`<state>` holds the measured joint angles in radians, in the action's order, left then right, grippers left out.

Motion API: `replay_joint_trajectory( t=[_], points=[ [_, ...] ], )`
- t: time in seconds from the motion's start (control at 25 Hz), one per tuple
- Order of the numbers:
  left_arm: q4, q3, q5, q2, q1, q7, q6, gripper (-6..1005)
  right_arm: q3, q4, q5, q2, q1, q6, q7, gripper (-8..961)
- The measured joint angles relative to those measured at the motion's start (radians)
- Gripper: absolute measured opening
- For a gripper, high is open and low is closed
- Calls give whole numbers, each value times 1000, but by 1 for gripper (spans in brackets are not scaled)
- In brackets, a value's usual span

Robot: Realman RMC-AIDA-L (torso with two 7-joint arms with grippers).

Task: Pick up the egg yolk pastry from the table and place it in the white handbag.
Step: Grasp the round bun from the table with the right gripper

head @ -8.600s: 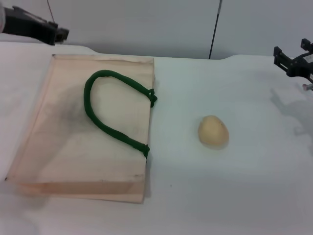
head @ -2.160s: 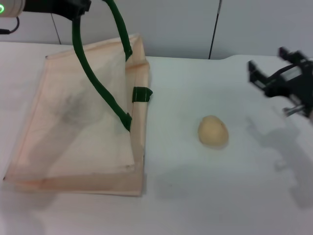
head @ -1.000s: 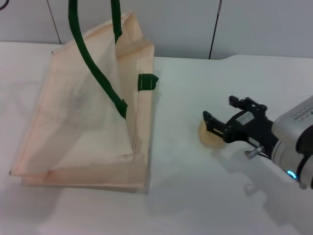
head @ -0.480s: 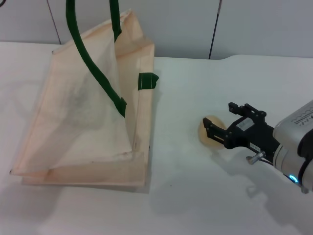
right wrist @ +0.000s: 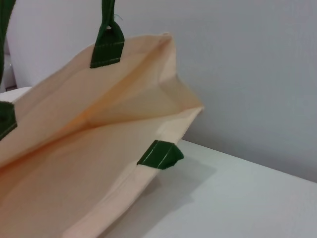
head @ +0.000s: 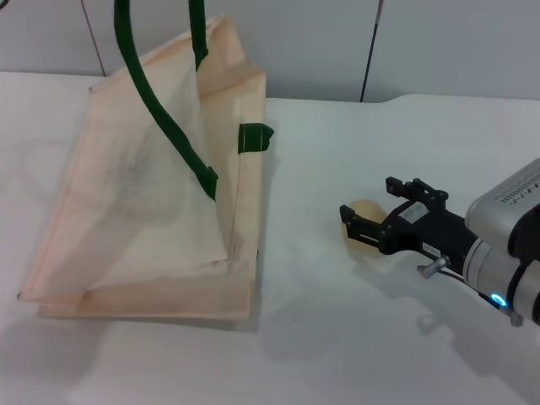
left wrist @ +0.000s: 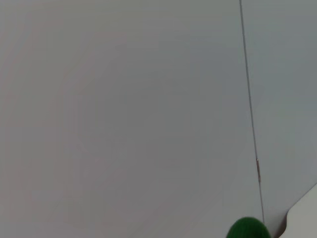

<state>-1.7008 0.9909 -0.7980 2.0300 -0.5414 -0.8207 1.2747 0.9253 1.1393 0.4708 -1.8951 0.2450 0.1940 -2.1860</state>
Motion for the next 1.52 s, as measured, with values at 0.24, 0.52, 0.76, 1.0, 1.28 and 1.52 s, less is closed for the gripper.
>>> replay_joint_trajectory(
  t=[0.24, 0.52, 0.76, 1.0, 1.28, 1.52],
  points=[
    [-11, -9, 2, -1, -2, 0, 8, 121, -16, -56, -3, 6, 39, 10, 23, 889],
    [-15, -9, 2, 0, -3, 0, 9, 121, -16, -169, -4, -2, 93, 63, 69, 886],
    [-16, -9, 2, 1, -5, 0, 9, 122, -21, -209, -3, -9, 118, 67, 81, 884],
    [-18, -9, 2, -1, -6, 0, 15, 122, -23, -227, 1, -14, 131, 67, 104, 869],
    [-28, -11, 5, -1, -7, 0, 21, 122, -39, -237, 2, -11, 148, 66, 119, 756],
    [-29, -11, 6, -1, -7, 1, 21, 122, -51, -251, 2, -9, 163, 64, 121, 660]
  ],
)
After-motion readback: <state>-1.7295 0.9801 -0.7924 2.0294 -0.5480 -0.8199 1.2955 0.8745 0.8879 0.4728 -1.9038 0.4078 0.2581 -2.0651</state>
